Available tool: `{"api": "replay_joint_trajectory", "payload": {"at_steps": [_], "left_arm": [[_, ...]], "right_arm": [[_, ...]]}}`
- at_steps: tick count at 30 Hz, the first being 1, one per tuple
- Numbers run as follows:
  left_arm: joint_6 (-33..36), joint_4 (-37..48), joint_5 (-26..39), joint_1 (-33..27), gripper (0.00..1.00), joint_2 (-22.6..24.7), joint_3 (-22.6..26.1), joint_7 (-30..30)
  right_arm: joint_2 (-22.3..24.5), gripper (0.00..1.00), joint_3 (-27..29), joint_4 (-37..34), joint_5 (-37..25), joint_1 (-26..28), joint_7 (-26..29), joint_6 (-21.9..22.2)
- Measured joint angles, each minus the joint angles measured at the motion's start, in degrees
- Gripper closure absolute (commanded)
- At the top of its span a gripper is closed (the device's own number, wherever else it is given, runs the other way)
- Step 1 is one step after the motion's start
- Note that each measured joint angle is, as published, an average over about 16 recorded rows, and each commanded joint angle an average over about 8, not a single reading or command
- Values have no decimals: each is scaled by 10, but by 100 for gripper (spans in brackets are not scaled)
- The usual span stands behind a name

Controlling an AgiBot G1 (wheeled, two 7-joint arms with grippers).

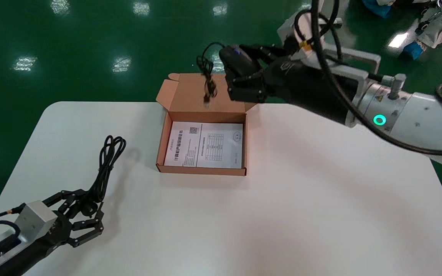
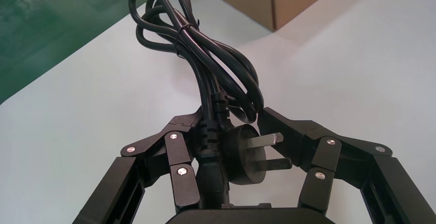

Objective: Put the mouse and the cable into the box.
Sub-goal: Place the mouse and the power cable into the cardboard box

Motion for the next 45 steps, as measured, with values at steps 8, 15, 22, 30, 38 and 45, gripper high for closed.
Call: {"api": "replay_joint_trajectory", "payload": {"at_steps": [8, 15, 22, 30, 38, 45], "left_arm": [[-5, -1, -2, 8, 100, -1, -9, 4], [-8, -2, -2, 7, 100, -1, -12, 6], [-10, -4, -2, 5, 100, -3, -14, 7], [-14, -5, 1, 4, 100, -5, -16, 10], [-19, -8, 9, -3, 100, -7, -15, 16], [-26, -8, 21, -21, 100, -9, -9, 25]], "right_arm": [[-11, 100, -23, -3, -15, -5, 5, -19], [-31, 100, -42, -10, -34, -13, 3, -17], [-61, 100, -59, -37, -58, -25, -18, 0], [-107, 100, -68, -104, -65, -34, -72, 25], [-146, 41, -61, -178, -41, -38, -146, 32], [-161, 0, -49, -221, -14, -37, -200, 21]]}}
